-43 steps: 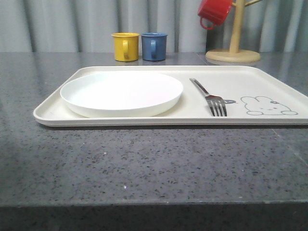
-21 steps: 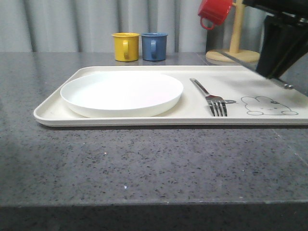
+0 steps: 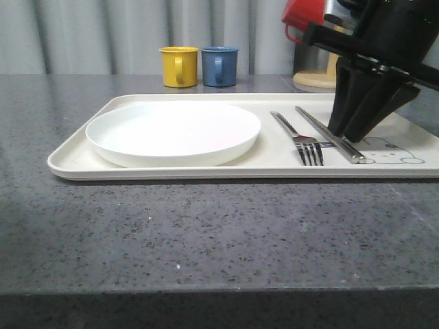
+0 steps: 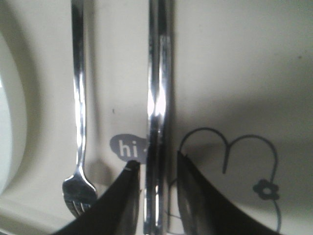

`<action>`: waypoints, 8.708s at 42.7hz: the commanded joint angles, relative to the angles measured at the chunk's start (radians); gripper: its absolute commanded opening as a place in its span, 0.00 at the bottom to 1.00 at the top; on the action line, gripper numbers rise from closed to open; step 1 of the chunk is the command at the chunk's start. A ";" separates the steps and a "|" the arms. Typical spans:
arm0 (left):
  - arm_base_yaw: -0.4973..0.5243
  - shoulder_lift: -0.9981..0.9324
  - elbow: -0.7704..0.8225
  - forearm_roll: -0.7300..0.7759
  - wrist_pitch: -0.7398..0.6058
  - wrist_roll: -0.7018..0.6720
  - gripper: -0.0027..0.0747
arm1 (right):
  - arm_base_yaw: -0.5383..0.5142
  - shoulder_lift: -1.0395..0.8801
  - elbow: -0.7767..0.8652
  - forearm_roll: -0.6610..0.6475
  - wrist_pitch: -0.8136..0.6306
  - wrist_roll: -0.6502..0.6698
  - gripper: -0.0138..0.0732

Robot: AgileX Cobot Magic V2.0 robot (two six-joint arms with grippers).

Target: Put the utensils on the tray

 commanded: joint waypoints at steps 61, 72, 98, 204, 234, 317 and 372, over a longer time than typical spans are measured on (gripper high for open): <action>-0.008 -0.002 -0.026 -0.009 -0.066 -0.014 0.60 | -0.481 -0.065 -0.008 -0.373 -0.130 -0.205 0.51; -0.008 -0.002 -0.026 -0.009 -0.066 -0.014 0.60 | -0.481 -0.045 -0.008 -0.387 -0.166 -0.205 0.51; -0.008 -0.002 -0.026 -0.009 -0.066 -0.014 0.60 | -0.477 -0.012 -0.032 -0.322 -0.127 -0.205 0.19; -0.008 -0.002 -0.026 -0.009 -0.066 -0.014 0.60 | 0.090 -1.143 0.452 -0.218 0.018 -0.174 0.59; -0.008 -0.002 -0.026 -0.013 -0.088 -0.014 0.60 | 0.090 -1.245 0.452 -0.214 0.021 -0.165 0.48; 0.575 -0.589 0.743 -0.057 -0.758 -0.014 0.01 | 0.090 -1.245 0.452 -0.213 -0.019 -0.165 0.03; 0.679 -0.775 0.906 -0.049 -0.891 -0.007 0.01 | 0.090 -1.245 0.452 -0.213 -0.017 -0.165 0.03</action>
